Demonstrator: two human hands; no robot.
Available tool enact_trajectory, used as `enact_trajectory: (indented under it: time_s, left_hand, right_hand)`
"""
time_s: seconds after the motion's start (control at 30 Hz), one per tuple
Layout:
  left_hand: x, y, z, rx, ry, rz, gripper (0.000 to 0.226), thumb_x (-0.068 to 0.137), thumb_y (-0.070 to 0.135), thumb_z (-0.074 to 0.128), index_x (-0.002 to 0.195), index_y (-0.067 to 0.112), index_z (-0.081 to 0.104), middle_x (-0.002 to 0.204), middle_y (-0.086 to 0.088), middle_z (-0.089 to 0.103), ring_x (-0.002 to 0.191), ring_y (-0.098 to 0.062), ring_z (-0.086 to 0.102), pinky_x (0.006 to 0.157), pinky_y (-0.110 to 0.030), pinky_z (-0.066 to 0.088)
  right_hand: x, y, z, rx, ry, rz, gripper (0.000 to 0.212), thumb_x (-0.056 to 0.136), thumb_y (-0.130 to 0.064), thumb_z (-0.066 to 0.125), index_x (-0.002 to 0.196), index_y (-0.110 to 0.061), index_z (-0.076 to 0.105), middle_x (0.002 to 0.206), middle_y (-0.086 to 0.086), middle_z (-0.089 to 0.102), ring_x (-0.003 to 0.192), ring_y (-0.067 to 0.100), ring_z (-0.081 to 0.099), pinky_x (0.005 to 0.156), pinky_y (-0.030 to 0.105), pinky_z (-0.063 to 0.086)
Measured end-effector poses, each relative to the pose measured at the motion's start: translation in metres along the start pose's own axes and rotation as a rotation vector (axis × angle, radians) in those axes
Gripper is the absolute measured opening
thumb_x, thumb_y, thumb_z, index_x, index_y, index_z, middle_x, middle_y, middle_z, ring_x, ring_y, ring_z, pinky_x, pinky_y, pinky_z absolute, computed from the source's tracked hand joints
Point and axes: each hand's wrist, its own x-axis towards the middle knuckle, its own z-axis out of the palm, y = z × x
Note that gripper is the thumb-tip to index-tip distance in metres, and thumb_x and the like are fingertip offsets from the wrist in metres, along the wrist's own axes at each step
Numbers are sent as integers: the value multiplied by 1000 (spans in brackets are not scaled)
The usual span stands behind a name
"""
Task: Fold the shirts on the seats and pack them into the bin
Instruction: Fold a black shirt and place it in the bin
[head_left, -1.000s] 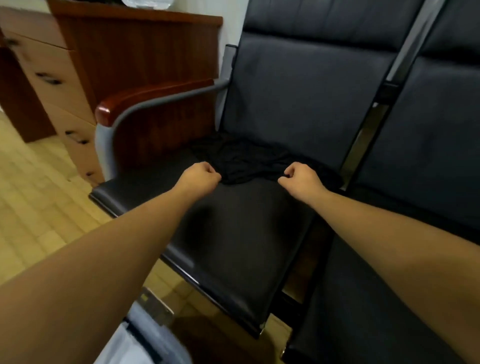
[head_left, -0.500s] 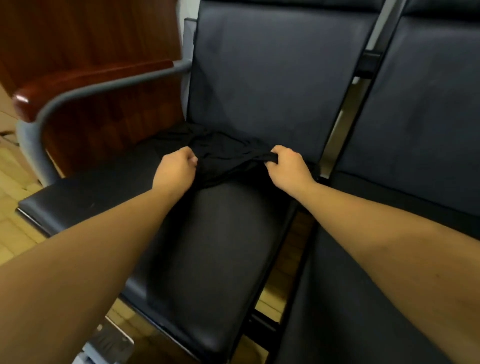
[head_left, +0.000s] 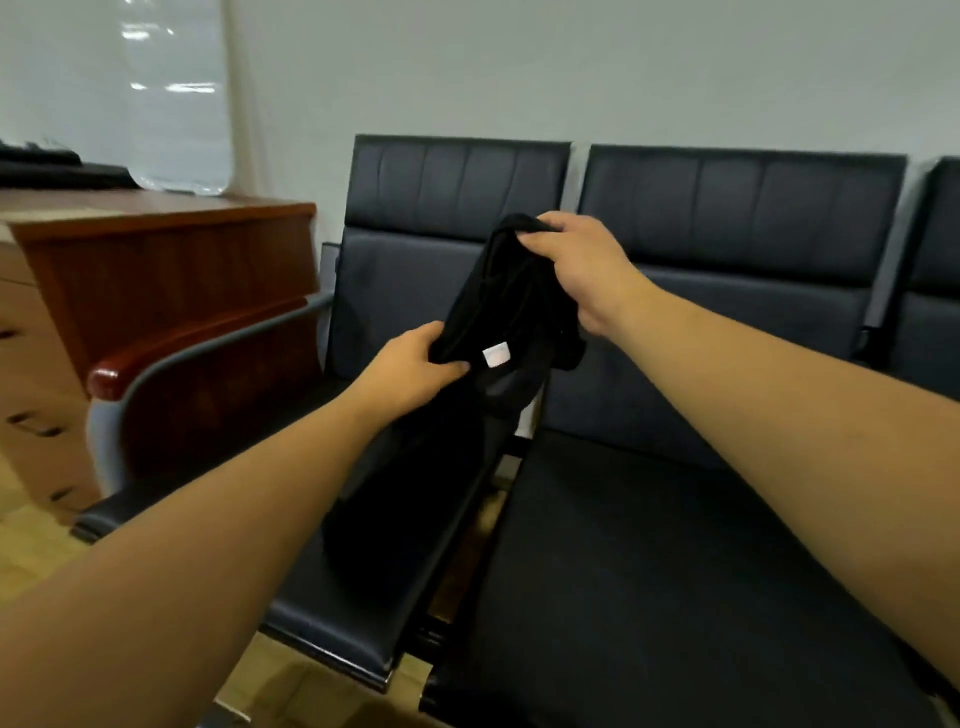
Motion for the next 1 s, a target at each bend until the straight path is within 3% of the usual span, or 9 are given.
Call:
enact_trajectory:
  time_s: [0.07,0.2,0.37,0.57,0.7,0.77,0.83,0.9,1.0]
  left_hand:
    - [-8,30,-2,84,56,44,23,93,31,70,113,19,70,102,1,73,94,-18,69,81,-33,53]
    - [-23,79,-7,47,25,66,16,99,21,63,96,12,76,84,-6,74,78,-18,70,76,-34,56]
    - [-37,146,3,-410,-34,-35,22,102,6,52,88,13,69,78,-6,74,72,-16,73,66,-28,61]
    - [-46,210,39,-831,-83,-166,22,106,13,39,98,6,58,69,-7,72,54,-15,70,49,-22,54]
    - [-49,238,54,-976,-120,-201,18,103,11,40,95,4,55,64,-6,72,57,-14,72,46,-19,52]
    - [-49,248,60,-980,-135,-210,15,100,12,45,91,6,55,62,-5,69,52,-13,69,44,-19,50]
    - [-49,253,67,-942,-171,-211,12,98,14,51,89,7,56,65,-5,66,49,-13,65,45,-20,49]
    - [-54,258,77,-887,-224,-216,13,97,15,54,87,9,58,65,-4,65,50,-13,64,47,-20,50]
    - [-63,260,97,-829,-296,-223,14,98,15,56,86,10,60,67,-4,64,48,-13,63,46,-19,50]
  right_hand:
    - [-17,-21,-34,7,79,24,14,98,-16,61,98,-5,70,99,18,72,93,29,72,83,39,59]
    - [-52,-34,-101,-18,198,128,17,96,-16,65,101,-1,70,104,20,73,98,34,72,88,43,59]
    - [-101,-20,-163,-127,197,307,25,90,-14,73,107,4,71,101,18,75,99,34,71,94,49,57]
    - [-142,-11,-198,83,204,549,14,98,-10,58,108,-15,67,94,6,66,73,20,64,42,25,52]
    - [-157,-9,-219,110,40,586,26,99,-13,55,120,-13,69,108,8,70,90,23,69,79,39,60]
    - [-165,-10,-225,-106,-19,531,24,100,-24,56,110,-11,73,107,10,72,91,23,70,87,42,57]
    - [-173,-11,-224,-417,-27,355,36,100,-49,53,106,-21,75,108,-5,70,99,13,63,92,39,52]
    - [-185,-15,-212,-469,-18,131,45,91,-69,51,106,-32,74,110,-21,65,105,-1,57,94,29,44]
    - [-195,4,-191,-402,-119,34,34,87,-53,70,98,-21,73,85,-11,70,79,2,64,76,26,51]
